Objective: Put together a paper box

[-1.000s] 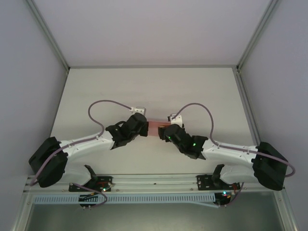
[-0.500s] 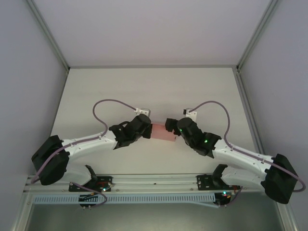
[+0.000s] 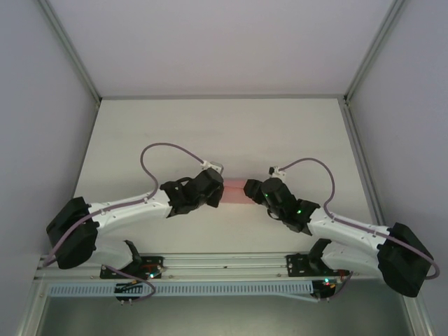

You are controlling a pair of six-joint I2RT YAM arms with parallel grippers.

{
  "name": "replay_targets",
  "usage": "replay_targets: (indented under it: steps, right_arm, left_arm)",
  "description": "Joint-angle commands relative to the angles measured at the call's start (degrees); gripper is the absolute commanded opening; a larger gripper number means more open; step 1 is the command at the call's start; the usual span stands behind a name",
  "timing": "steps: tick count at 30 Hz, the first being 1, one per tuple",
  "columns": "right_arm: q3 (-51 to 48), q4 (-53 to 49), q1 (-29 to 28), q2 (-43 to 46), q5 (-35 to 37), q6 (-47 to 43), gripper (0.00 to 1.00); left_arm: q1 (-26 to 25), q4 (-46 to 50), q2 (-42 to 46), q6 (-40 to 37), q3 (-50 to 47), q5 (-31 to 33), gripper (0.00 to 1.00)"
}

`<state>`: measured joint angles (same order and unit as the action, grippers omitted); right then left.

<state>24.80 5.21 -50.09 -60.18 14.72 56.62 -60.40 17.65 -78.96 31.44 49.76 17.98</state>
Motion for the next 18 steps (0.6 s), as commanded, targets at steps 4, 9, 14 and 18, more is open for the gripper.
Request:
replay_targets:
  steps: [4,9,14,18]
  right_arm:
    - [-3.00,-6.10,-2.16,-2.53,-1.40,4.52,0.45]
    - [-3.61,-6.46,-2.21,-3.53,-0.78,6.47,0.37]
    - [-3.27,-6.78,-2.21,-4.38,-0.77,5.93,0.31]
    - [-3.15,-7.81,-2.21,-4.69,-0.57,6.17,0.29]
  left_arm:
    - [-0.86,10.22,4.03,-3.34,3.01,-5.10,0.52]
    - [0.37,12.50,7.05,-0.50,4.15,-5.50,0.84]
    - [9.14,7.51,8.78,1.52,1.25,-14.86,1.00]
    - [16.90,-1.03,7.37,1.83,-3.62,-26.15,1.00]
